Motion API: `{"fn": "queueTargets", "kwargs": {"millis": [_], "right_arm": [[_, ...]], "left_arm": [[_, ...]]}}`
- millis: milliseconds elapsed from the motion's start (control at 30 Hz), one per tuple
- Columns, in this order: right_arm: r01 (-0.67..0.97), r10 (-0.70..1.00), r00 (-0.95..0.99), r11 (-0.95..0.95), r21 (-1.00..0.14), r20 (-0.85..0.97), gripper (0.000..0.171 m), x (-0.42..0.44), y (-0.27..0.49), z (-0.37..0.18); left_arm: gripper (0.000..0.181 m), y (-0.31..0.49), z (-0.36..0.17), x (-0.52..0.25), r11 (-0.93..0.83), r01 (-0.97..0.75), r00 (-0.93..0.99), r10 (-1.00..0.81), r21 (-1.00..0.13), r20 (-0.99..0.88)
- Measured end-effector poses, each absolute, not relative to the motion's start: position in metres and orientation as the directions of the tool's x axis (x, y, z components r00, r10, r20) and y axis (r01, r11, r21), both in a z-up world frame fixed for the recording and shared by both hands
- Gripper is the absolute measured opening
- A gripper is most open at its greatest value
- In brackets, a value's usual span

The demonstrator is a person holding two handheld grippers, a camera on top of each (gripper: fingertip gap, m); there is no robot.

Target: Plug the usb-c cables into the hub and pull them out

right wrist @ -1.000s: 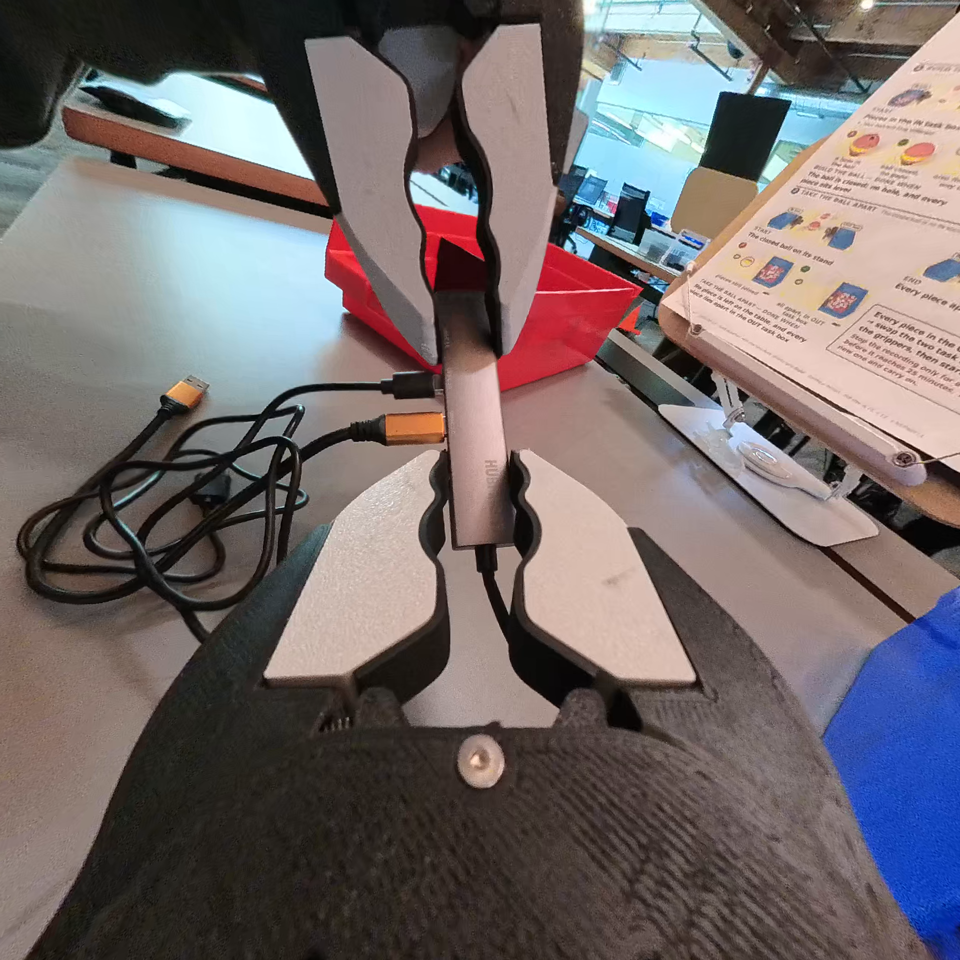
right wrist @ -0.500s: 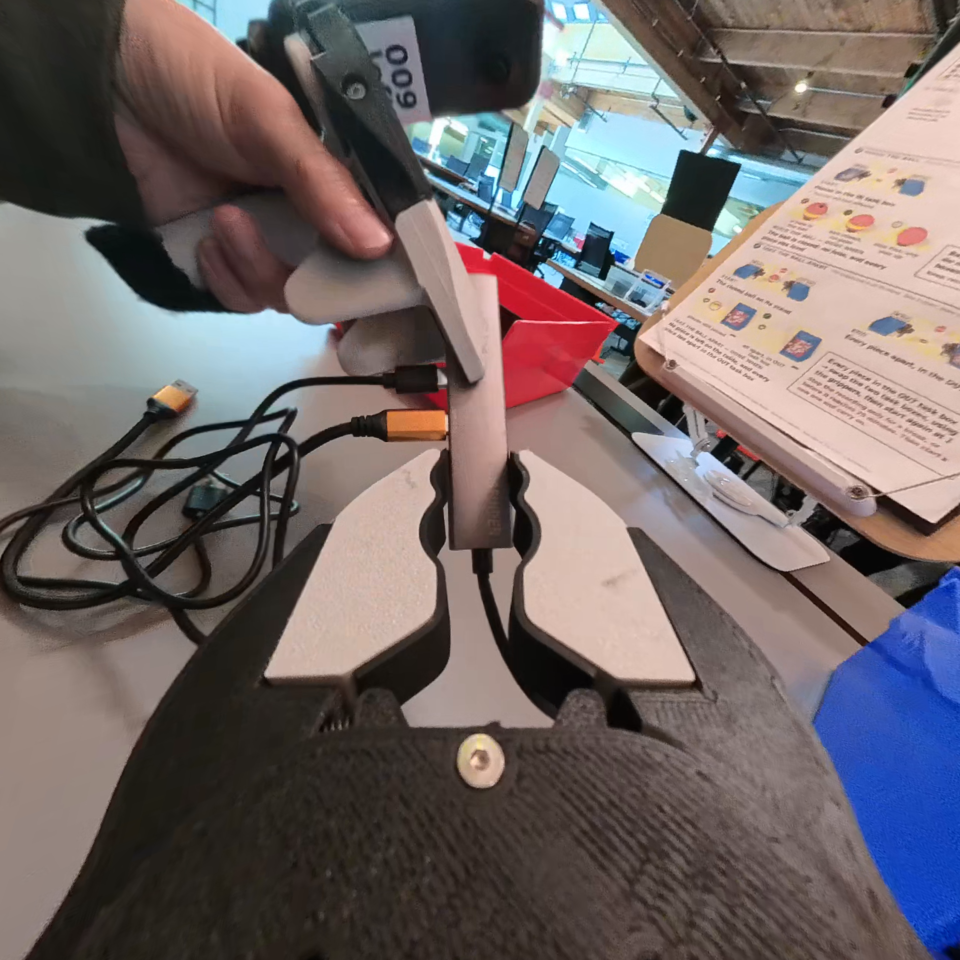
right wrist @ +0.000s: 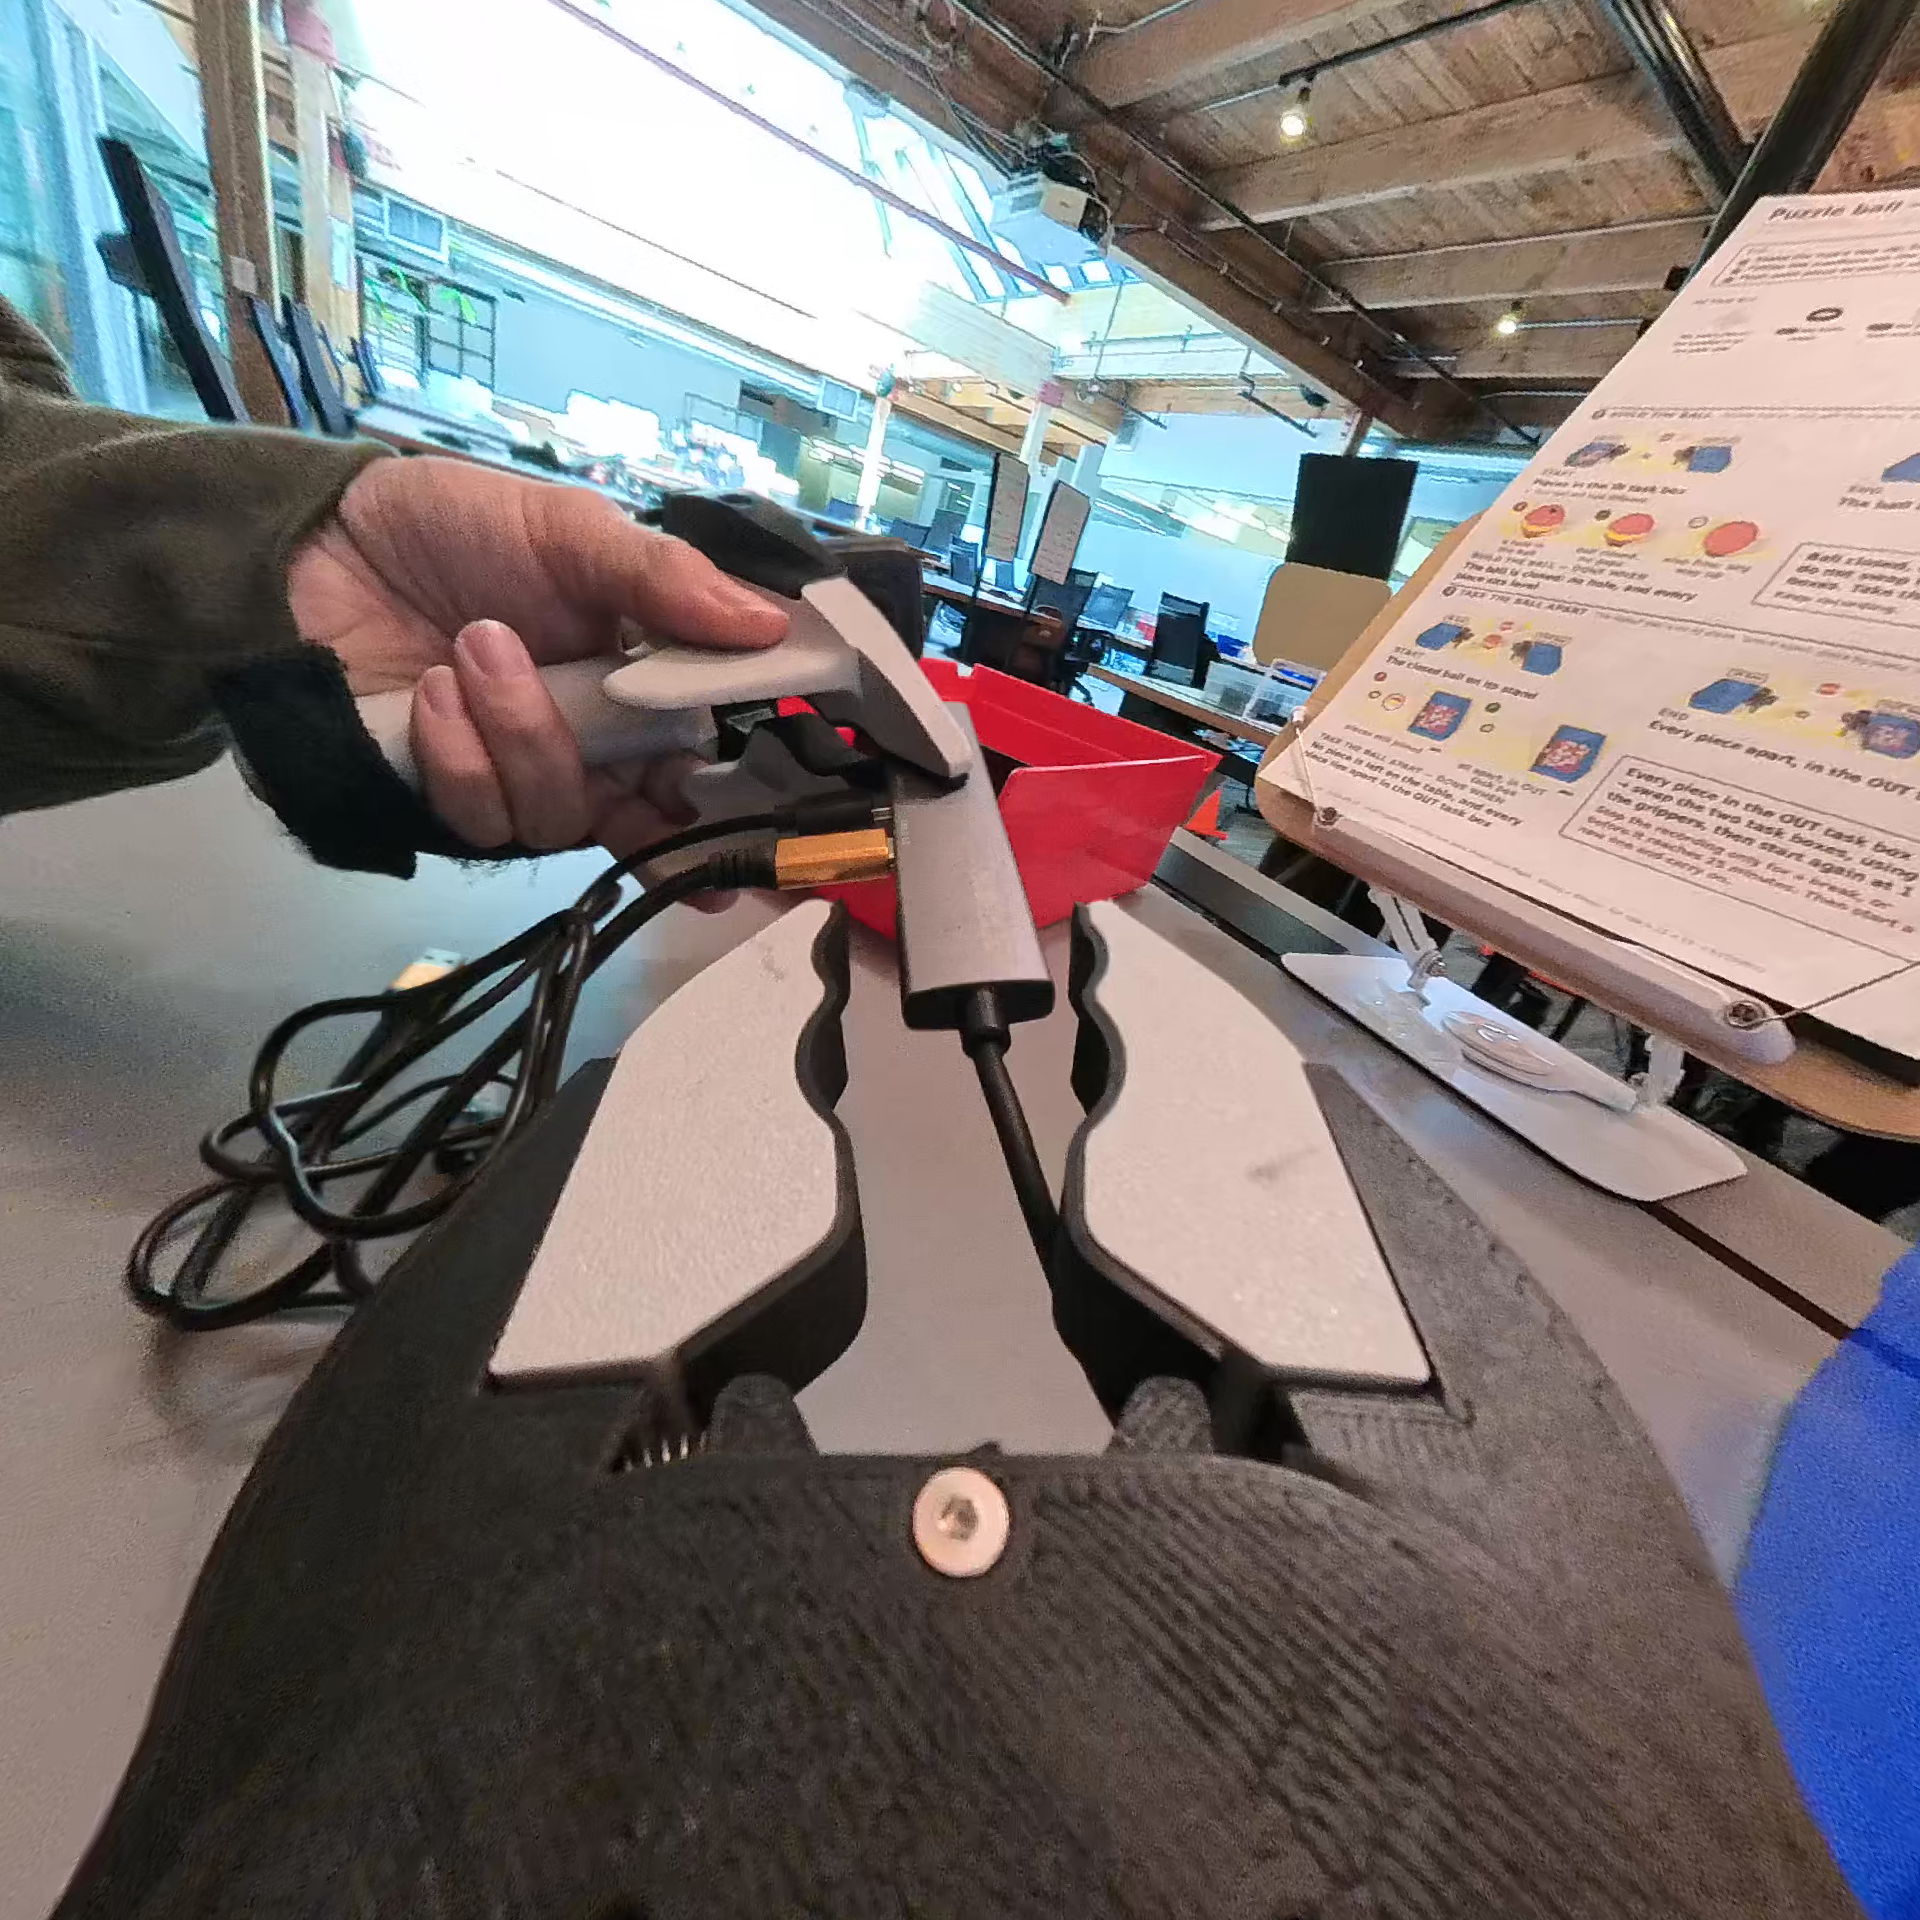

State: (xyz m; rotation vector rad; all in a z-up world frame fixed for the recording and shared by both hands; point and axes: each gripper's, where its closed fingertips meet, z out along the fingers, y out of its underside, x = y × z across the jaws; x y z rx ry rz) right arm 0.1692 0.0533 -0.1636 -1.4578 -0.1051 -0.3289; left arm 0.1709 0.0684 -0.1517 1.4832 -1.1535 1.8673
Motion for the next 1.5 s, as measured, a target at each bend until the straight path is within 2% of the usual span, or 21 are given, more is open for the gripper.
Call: {"fn": "queueTargets", "kwargs": {"millis": [167,567,700,767,867,933,1000,1100,1233,1333,1400,1500], "right_arm": [[0.199,-0.130,0.975,0.172,-0.965,0.178,0.025,0.165,0.051,-0.152],[0.221,-0.235,0.953,0.099,-0.970,0.193,0.024,0.174,0.053,-0.159],[0.202,-0.253,0.952,0.086,-0.976,0.175,0.025,0.179,0.052,-0.160],[0.183,-0.266,0.951,0.068,-0.981,0.159,0.025,0.180,0.053,-0.162],[0.114,-0.261,0.961,0.082,-0.990,0.089,0.025,0.184,0.051,-0.162],[0.087,-0.295,0.954,0.091,-0.992,0.057,0.025,0.191,0.048,-0.161],[0.070,-0.319,0.947,0.095,-0.993,0.036,0.025,0.197,0.046,-0.161],[0.052,-0.357,0.934,0.101,-0.994,0.013,0.025,0.204,0.044,-0.161],[0.053,-0.373,0.928,0.101,-0.993,0.011,0.025,0.206,0.043,-0.161],[0.061,-0.381,0.924,0.101,-0.993,0.018,0.025,0.206,0.043,-0.161],[0.063,-0.379,0.925,0.099,-0.993,0.021,0.025,0.205,0.043,-0.161],[0.059,-0.386,0.922,0.098,-0.993,0.016,0.025,0.207,0.043,-0.161]], "left_arm": [[0.009,0.063,-0.145,0.170,-0.513,-0.809,-0.276,-0.101,-0.288,0.956],[0.009,0.065,-0.153,0.188,-0.612,-0.761,-0.195,-0.099,-0.214,0.976],[0.010,0.063,-0.155,0.192,-0.611,-0.748,-0.202,-0.160,-0.258,0.966],[0.011,0.067,-0.153,0.196,-0.613,-0.716,-0.235,-0.238,-0.333,0.942],[0.016,0.087,-0.149,0.203,-0.538,-0.587,-0.318,-0.535,-0.605,0.783],[0.015,0.105,-0.145,0.204,-0.353,-0.470,-0.335,-0.776,-0.809,0.534],[0.017,0.115,-0.137,0.198,-0.108,-0.372,-0.334,-0.911,-0.922,0.242],[0.023,0.101,-0.133,0.185,0.141,-0.314,-0.381,-0.924,-0.939,-0.011],[0.021,0.086,-0.154,0.180,0.294,-0.335,-0.412,-0.900,-0.895,-0.142],[0.015,0.078,-0.165,0.182,0.337,-0.328,-0.426,-0.887,-0.883,-0.180],[0.005,0.075,-0.167,0.185,0.324,-0.314,-0.420,-0.890,-0.892,-0.176],[0.003,0.074,-0.163,0.189,0.329,-0.246,-0.391,-0.895,-0.912,-0.217]]}}
